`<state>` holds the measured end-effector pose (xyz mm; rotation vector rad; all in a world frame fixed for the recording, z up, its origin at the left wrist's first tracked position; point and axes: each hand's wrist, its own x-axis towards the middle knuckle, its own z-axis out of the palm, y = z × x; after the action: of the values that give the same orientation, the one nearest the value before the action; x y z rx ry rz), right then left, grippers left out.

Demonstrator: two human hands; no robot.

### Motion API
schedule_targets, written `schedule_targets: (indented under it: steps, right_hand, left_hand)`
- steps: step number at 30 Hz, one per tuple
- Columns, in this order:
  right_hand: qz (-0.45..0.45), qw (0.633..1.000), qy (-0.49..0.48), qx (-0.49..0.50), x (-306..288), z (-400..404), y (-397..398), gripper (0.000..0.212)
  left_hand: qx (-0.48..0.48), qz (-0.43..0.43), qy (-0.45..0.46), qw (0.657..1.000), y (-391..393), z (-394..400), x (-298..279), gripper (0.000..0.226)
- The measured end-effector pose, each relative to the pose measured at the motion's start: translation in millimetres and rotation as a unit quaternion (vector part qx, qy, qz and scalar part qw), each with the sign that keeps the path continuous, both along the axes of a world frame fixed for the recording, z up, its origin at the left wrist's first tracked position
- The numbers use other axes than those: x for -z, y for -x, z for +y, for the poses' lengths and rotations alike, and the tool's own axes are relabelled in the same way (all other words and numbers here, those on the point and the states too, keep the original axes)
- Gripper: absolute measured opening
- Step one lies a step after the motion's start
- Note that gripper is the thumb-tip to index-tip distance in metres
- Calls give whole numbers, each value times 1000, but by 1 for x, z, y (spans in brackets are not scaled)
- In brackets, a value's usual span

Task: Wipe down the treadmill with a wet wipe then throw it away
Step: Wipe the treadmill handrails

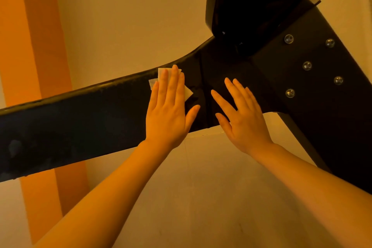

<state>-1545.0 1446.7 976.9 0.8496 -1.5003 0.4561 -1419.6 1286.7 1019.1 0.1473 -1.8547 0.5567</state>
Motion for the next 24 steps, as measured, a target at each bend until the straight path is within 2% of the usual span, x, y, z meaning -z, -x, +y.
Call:
schedule_targets:
  steps: [12,20,24]
  right_hand:
    - [-13,1000,9,-9,1,4,1,53]
    - [-67,996,63,21,8,24,10,58]
    - [-64,996,57,12,9,26,14,58]
  left_hand:
    - [25,-68,37,997,-1,0,62,77]
    - [-14,-7,11,1000,-1,2,-1,76]
    - [-2,-1,2,1000,2,5,-7,75]
